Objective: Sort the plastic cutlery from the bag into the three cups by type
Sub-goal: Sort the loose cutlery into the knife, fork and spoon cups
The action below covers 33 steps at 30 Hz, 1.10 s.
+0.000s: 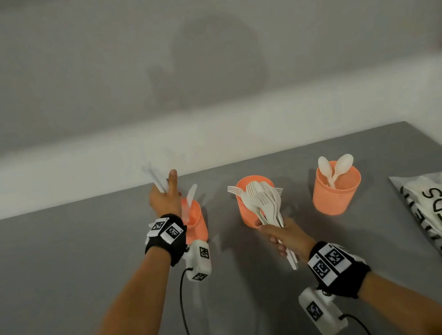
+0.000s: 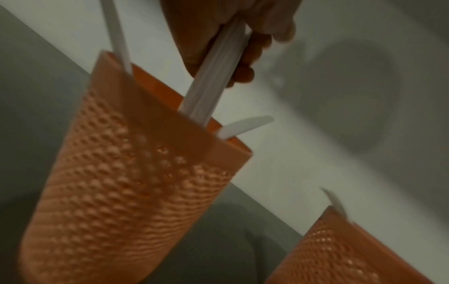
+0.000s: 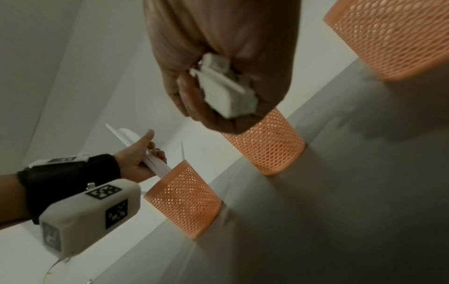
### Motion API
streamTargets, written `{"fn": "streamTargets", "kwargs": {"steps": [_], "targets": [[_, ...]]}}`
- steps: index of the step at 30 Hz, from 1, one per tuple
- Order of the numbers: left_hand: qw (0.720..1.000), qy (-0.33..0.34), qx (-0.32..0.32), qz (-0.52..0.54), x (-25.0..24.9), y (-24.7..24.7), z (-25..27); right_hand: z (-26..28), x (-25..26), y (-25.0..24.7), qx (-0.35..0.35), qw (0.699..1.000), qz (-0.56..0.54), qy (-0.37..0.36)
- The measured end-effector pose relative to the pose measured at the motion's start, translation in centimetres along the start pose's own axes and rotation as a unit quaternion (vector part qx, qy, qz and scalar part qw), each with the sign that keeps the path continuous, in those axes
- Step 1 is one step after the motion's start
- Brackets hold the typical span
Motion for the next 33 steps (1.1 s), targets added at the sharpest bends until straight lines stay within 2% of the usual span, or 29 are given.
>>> {"fn": "streamTargets", "kwargs": {"steps": [6, 10, 12, 14, 17, 21, 23, 29, 33], "targets": [[0.992, 0.043, 0.019, -0.117, 0.4, -0.1, 0.6, -0.3, -0.3, 0.2, 0.005, 1.000, -0.006, -0.002], [0.976, 0.135, -0.012, -0.170, -1.0, -0.3, 1.5, -0.4, -0.1, 0.9, 0.022, 0.999, -0.028, -0.009], [0.965, 0.197, -0.007, -0.173, -2.2, -0.1, 2.5, -0.5, -0.2, 1.2, 0.027, 0.999, -0.044, -0.009], [0.968, 0.214, 0.022, -0.127, -3.3, 0.7, 4.1, -0.3, -0.2, 1.4, 0.030, 0.998, -0.051, -0.013], [0.979, 0.155, 0.102, -0.081, -3.5, 2.4, 6.8, 0.1, 0.0, 1.7, 0.030, 0.998, -0.039, -0.026], [0.967, 0.074, 0.221, -0.104, -1.8, 5.0, 10.5, 0.6, 0.3, 1.7, -0.014, 0.999, 0.000, -0.047], [0.958, 0.034, 0.261, -0.111, -0.7, 6.2, 12.0, 0.7, 0.4, 1.6, -0.036, 0.998, 0.018, -0.057], [0.952, -0.018, 0.288, -0.105, -0.4, 7.9, 13.9, 1.7, 0.3, 1.1, -0.026, 0.995, 0.058, -0.071], [0.946, -0.073, 0.310, -0.066, -0.5, 8.5, 14.5, 2.9, 0.5, 0.6, -0.007, 0.995, 0.037, -0.088]]}}
Point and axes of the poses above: each hand's wrist, its own z-axis away from the middle knuckle, its own y-axis out of the palm, x = y × z, the point moved 3 cm from there along -z, towards the middle knuckle, and after that the axes turned 8 degrees about x, right-handed, at the moved point
